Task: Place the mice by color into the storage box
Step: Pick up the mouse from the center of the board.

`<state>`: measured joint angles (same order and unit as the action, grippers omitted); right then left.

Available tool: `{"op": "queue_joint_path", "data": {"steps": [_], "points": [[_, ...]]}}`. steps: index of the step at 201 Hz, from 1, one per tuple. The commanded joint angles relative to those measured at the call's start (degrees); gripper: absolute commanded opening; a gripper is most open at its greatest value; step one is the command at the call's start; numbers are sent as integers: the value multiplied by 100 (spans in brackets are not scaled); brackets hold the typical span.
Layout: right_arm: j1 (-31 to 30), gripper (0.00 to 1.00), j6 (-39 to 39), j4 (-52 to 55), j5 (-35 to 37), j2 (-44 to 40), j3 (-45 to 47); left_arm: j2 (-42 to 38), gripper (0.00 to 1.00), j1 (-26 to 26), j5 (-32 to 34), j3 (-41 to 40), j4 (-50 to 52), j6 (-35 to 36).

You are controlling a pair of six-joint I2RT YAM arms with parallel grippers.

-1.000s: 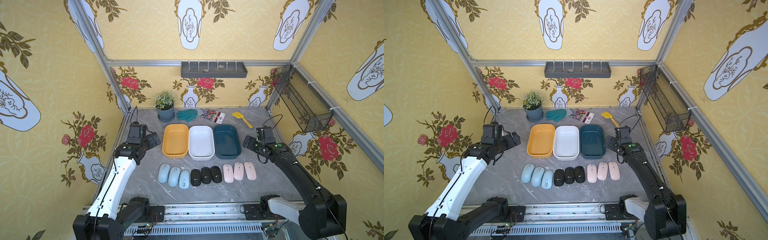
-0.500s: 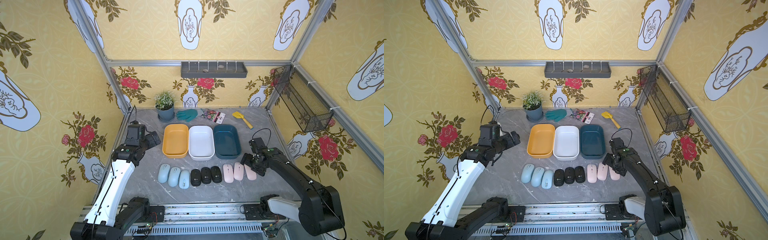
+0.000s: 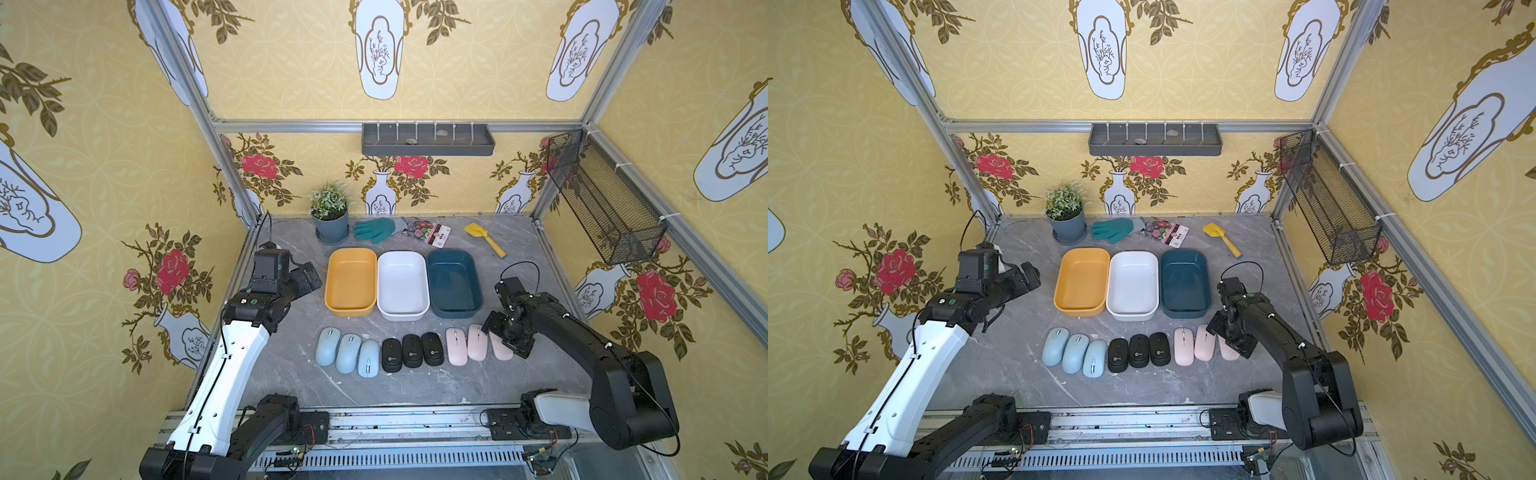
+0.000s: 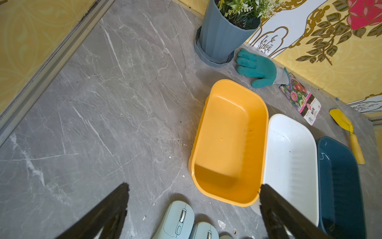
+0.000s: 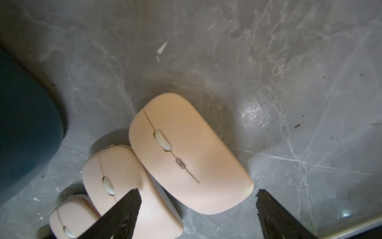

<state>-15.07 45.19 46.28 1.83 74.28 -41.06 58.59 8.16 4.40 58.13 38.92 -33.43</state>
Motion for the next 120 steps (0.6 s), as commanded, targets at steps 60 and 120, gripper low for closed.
{"op": "queue_joint_path", "data": {"steps": [60,120], "points": [[242,89,-77,-415,21,544,9,113,100,10,-5,128,-16,-38],[473,89,-230,-580,83,779,-96,270,100,10,0,146,-64,-54]]}}
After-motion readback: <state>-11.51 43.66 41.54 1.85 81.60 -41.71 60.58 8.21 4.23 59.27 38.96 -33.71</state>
